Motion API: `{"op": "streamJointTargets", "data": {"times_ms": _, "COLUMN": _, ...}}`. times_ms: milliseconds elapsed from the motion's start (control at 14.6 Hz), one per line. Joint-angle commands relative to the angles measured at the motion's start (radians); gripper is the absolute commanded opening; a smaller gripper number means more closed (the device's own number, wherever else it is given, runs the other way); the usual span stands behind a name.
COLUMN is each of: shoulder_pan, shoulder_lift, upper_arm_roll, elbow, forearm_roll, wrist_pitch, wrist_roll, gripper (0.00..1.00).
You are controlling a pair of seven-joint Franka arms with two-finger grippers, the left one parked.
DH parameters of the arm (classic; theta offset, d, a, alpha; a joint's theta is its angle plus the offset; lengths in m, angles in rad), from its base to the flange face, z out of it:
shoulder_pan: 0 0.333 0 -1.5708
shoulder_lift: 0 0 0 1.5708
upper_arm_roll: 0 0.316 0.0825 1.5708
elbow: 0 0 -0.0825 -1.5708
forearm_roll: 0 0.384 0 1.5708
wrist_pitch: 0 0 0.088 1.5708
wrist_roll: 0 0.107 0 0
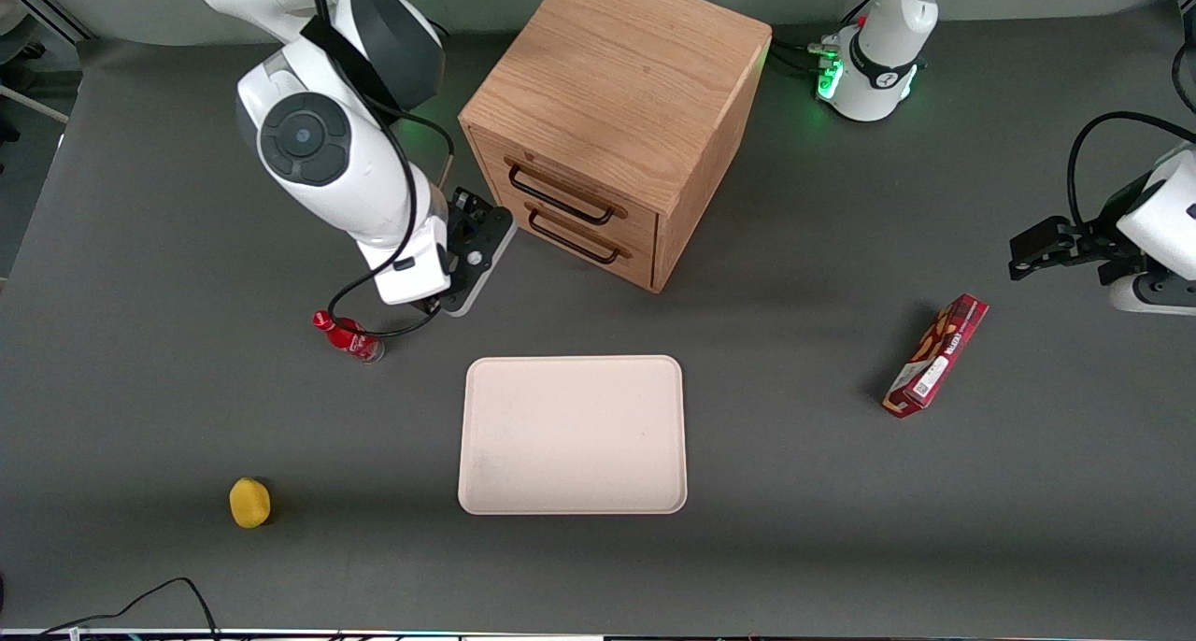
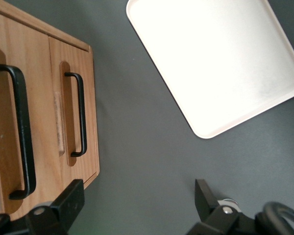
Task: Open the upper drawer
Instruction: 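Bring the open right gripper to the upper drawer's black handle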
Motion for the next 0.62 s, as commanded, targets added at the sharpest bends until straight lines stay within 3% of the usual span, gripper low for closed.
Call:
{"op": "streamJointTargets", "data": {"times_ms": 0, "shoulder_pan": -0.001, "shoulder_lift": 0.004, "upper_arm_roll": 0.003, "elbow": -0.009, "forearm_roll": 0.018, "wrist_pitch": -0.01, "wrist_roll": -0.026, "gripper": 1.0}}
{"op": "streamJointTargets", "data": {"times_ms": 548, "shoulder_pan": 0.015, "shoulder_lift": 0.004, "upper_arm_roll": 0.039, "elbow": -0.044, "forearm_roll": 0.019, "wrist_pitch": -0.015, "wrist_roll": 0.008, "gripper": 1.0}}
